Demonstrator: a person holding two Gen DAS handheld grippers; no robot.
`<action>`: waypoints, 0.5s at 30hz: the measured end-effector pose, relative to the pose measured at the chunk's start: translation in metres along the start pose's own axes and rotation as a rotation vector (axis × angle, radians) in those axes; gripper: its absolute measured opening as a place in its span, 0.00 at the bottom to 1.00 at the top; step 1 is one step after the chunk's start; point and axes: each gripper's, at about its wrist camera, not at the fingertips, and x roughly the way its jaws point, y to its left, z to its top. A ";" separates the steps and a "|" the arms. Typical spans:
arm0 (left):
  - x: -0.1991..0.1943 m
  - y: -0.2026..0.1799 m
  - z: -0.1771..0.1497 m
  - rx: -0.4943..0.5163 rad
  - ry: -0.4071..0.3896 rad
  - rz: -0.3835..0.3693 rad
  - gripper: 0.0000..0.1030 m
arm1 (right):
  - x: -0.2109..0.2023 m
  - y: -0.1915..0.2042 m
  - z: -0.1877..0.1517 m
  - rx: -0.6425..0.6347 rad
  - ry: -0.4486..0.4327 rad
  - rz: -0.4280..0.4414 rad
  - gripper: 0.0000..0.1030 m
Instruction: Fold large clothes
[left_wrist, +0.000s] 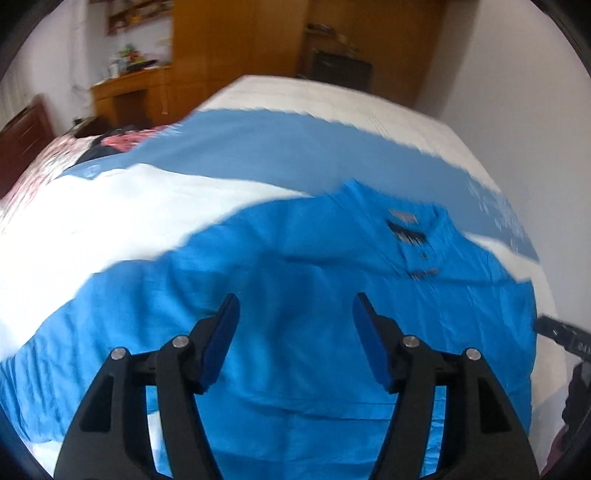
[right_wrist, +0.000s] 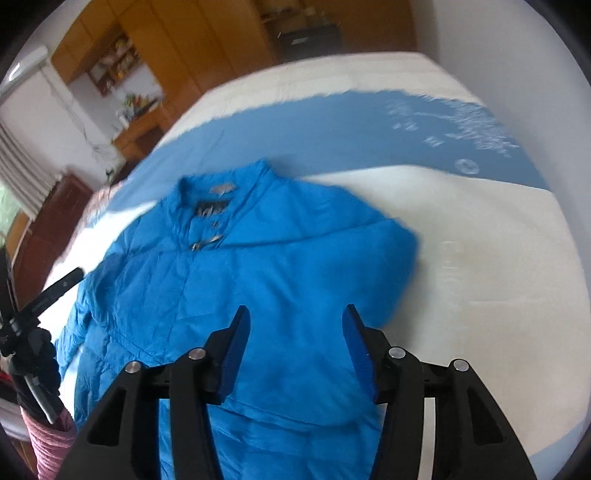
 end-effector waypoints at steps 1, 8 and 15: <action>0.012 -0.009 -0.002 0.021 0.028 0.009 0.61 | 0.010 0.002 0.001 0.004 0.020 -0.006 0.51; 0.061 -0.014 -0.020 0.112 0.087 0.097 0.63 | 0.051 -0.001 -0.006 0.018 0.071 -0.023 0.49; 0.065 -0.016 -0.022 0.117 0.084 0.117 0.63 | 0.055 -0.001 -0.010 0.025 0.048 -0.014 0.50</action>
